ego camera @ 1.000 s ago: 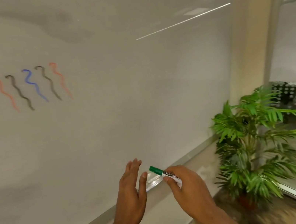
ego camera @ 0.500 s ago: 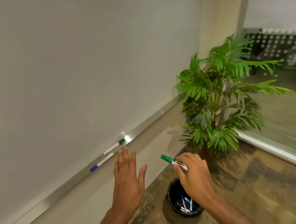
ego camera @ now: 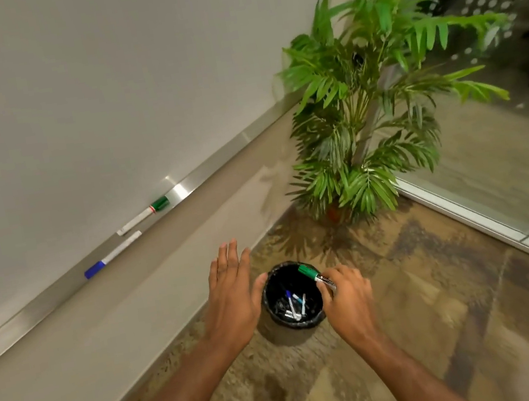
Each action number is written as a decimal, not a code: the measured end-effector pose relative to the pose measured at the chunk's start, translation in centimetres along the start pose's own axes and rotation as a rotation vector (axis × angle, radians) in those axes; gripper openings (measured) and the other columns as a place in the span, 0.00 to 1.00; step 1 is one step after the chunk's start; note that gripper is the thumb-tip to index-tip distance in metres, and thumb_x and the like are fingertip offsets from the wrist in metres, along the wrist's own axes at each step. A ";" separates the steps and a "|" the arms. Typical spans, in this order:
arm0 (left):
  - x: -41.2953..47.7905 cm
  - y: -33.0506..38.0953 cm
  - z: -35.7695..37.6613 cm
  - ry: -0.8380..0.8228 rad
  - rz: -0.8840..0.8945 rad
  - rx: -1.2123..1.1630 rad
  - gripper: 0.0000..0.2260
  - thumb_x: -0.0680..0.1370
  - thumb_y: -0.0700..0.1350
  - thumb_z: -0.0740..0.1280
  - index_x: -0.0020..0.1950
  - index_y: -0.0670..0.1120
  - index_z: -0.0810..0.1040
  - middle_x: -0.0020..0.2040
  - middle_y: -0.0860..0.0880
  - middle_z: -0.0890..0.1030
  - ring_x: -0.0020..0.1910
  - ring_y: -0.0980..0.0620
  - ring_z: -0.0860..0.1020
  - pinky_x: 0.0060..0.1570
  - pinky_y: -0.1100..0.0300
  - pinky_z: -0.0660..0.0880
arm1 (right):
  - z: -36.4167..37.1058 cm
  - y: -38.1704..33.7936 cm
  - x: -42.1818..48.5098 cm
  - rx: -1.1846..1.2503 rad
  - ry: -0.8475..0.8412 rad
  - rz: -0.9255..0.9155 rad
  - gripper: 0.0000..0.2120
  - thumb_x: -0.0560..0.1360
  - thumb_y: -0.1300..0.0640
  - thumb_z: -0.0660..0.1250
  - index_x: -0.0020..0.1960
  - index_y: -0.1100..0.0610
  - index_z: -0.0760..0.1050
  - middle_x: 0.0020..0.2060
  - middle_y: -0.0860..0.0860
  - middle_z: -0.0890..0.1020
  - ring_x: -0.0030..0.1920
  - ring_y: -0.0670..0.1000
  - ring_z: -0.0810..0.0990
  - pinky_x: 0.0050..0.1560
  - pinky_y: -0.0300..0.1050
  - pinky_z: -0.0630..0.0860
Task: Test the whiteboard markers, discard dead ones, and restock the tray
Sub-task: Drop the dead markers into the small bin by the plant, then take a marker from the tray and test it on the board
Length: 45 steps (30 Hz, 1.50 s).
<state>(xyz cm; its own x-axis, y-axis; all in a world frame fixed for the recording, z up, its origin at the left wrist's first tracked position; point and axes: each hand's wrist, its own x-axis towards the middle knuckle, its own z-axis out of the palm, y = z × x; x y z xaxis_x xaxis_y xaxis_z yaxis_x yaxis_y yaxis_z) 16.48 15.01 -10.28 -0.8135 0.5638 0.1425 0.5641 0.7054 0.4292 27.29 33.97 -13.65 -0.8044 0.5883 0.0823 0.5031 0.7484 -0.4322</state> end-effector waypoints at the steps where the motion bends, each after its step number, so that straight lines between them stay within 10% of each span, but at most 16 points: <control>1: 0.3 -0.4 0.9 -0.003 0.006 0.010 0.34 0.82 0.63 0.45 0.80 0.43 0.63 0.82 0.44 0.55 0.82 0.49 0.46 0.79 0.56 0.39 | 1.0 0.5 0.3 -0.017 -0.018 0.005 0.10 0.78 0.52 0.69 0.57 0.54 0.81 0.54 0.51 0.82 0.56 0.55 0.76 0.54 0.51 0.71; 29: 3.3 -7.6 16.7 -0.102 -0.121 0.010 0.28 0.86 0.60 0.50 0.83 0.52 0.47 0.83 0.51 0.41 0.80 0.57 0.35 0.80 0.51 0.40 | 21.9 7.8 10.7 -0.211 -0.272 -0.040 0.14 0.80 0.51 0.63 0.64 0.53 0.76 0.59 0.52 0.80 0.61 0.54 0.75 0.61 0.55 0.71; 45: 3.0 -7.2 12.0 -0.070 -0.142 -0.001 0.30 0.84 0.63 0.44 0.83 0.49 0.52 0.84 0.49 0.44 0.81 0.55 0.36 0.81 0.47 0.45 | 15.5 2.4 9.0 0.077 -0.033 -0.137 0.10 0.80 0.53 0.66 0.59 0.54 0.79 0.57 0.50 0.81 0.60 0.53 0.75 0.59 0.53 0.71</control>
<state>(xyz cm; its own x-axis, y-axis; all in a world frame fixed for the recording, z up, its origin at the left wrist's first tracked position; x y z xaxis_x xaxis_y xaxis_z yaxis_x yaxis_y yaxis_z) 11.66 16.73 -23.63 -0.8734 0.4867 0.0179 0.4437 0.7799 0.4415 16.36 36.34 -27.93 -0.8744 0.4710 0.1167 0.3631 0.7946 -0.4866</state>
